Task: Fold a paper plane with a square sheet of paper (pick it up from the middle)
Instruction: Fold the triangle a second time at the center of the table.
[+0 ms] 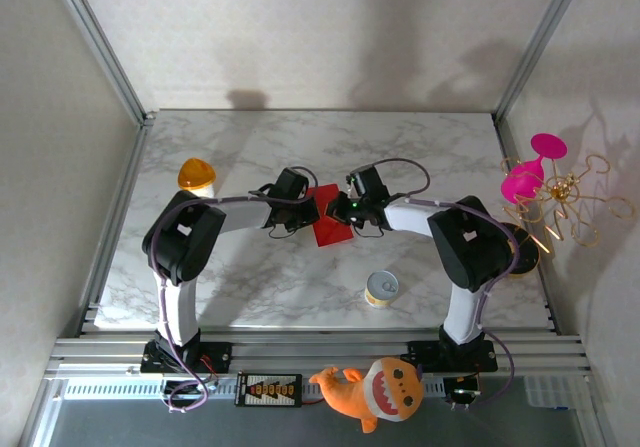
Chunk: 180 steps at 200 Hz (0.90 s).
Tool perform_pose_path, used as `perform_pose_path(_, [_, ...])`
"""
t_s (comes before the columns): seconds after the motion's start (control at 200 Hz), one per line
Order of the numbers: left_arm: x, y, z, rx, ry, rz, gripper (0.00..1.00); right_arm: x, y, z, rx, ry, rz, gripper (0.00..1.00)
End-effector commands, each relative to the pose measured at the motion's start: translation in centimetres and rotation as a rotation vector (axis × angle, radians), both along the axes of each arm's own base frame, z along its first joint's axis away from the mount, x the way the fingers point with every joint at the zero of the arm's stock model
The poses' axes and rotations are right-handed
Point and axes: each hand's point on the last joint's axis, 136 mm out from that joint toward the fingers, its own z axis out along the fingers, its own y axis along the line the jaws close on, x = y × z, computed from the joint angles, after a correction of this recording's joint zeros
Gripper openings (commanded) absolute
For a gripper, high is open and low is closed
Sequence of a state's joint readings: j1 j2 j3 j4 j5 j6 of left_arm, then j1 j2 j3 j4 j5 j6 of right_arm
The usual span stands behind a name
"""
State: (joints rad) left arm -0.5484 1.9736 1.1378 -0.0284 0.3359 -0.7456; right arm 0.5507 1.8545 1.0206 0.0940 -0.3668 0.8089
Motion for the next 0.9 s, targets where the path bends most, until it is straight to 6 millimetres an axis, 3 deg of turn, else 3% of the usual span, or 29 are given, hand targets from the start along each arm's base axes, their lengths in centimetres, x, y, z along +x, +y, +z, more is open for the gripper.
perform_pose_path(0.0, [-1.0, 0.9, -2.4, 0.106, 0.046, -0.064, 0.00, -0.1, -0.7, 0.1, -0.015, -0.041, 0.036, 0.07])
perform_pose_path(0.391, [-0.3, 0.6, -2.7, 0.106, 0.039, -0.224, 0.00, -0.6, 0.0, -1.6, -0.005, -0.002, 0.083, 0.07])
perform_pose_path(0.896, [0.0, -0.1, -1.9, 0.088, 0.009, -0.311, 0.00, -1.4, -1.9, -5.2, -0.091, 0.091, 0.001, 0.07])
